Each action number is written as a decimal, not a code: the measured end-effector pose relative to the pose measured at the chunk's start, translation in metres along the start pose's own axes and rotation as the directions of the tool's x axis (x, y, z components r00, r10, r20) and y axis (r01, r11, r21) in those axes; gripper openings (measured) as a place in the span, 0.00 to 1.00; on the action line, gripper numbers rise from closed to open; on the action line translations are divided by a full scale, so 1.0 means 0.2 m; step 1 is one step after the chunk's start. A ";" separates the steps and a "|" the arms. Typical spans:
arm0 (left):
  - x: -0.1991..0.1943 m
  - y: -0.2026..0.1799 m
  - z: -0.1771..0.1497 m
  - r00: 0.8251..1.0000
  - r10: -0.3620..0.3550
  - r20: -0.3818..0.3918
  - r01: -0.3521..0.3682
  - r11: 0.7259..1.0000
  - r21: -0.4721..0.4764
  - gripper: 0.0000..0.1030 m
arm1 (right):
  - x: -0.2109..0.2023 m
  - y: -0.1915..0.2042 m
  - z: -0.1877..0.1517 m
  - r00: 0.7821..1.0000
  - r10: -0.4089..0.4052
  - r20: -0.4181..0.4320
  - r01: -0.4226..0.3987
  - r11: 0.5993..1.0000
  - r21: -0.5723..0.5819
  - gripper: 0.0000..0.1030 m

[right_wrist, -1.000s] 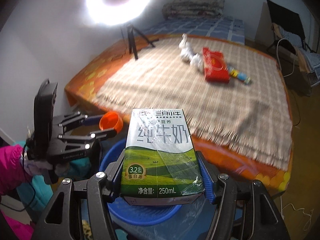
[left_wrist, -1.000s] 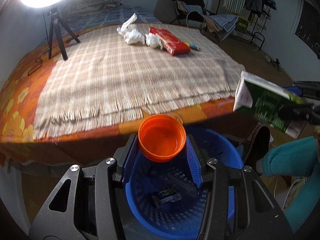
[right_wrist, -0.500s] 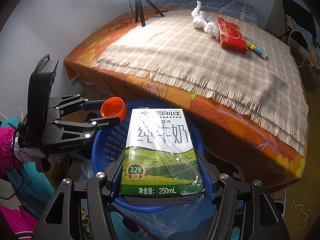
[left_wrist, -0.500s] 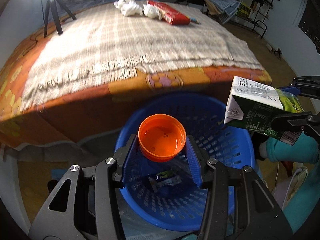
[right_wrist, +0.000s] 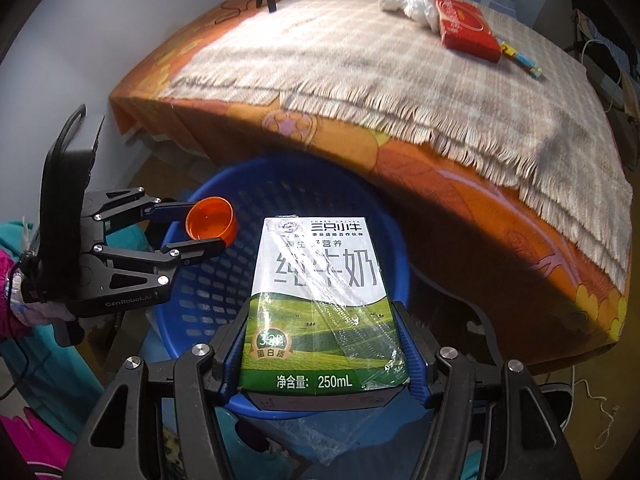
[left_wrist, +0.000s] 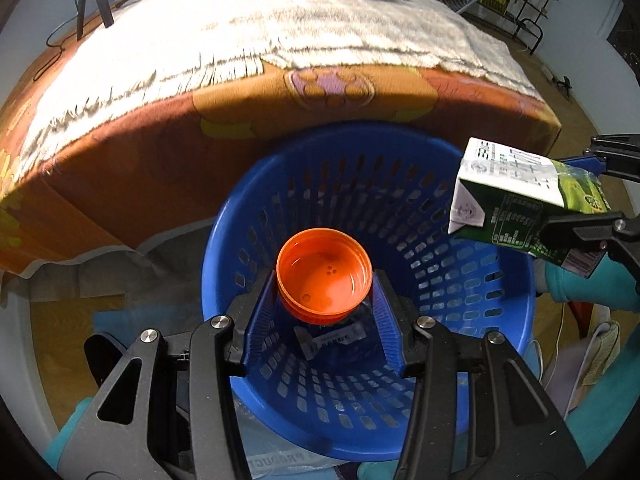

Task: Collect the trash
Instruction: 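Carry the cap and milk carton with both tools over the basket, then open both tools to drop the cap and carton into the basket, then move both tools back over the bed toward the bags and red box, then grasp the white plastic bag with left tool while right tool grasps red box, then carry the white bag and red box with both tools over the basket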

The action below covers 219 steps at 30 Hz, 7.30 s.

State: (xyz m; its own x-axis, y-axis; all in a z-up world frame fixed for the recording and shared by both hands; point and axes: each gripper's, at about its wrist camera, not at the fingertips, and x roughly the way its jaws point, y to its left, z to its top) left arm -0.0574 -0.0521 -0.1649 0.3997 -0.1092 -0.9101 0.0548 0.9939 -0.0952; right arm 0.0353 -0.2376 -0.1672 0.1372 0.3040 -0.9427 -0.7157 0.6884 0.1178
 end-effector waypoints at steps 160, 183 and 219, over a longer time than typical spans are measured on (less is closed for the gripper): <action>0.04 0.59 1.66 0.947 -0.065 0.314 0.162 0.942 -0.293 0.04 | -0.10 -0.73 1.18 0.937 -0.206 0.281 0.158 0.970 0.182 0.76; 0.32 0.45 1.56 0.987 -0.040 0.156 0.085 0.952 -0.294 0.50 | -0.35 -0.73 0.94 0.926 -0.175 0.334 0.120 0.976 0.179 0.76; -0.48 0.24 0.82 0.956 -0.056 0.289 0.092 0.989 -0.114 0.33 | -0.64 -0.33 0.31 0.922 -0.053 0.385 0.020 0.996 0.090 0.76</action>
State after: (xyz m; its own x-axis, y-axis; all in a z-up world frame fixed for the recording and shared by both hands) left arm 0.0575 0.0048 -0.0158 0.6435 -0.1632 -0.7478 -0.0133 0.9745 -0.2241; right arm 0.1083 -0.2813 -0.0349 0.4280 0.4968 -0.7550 -0.6480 0.7510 0.1268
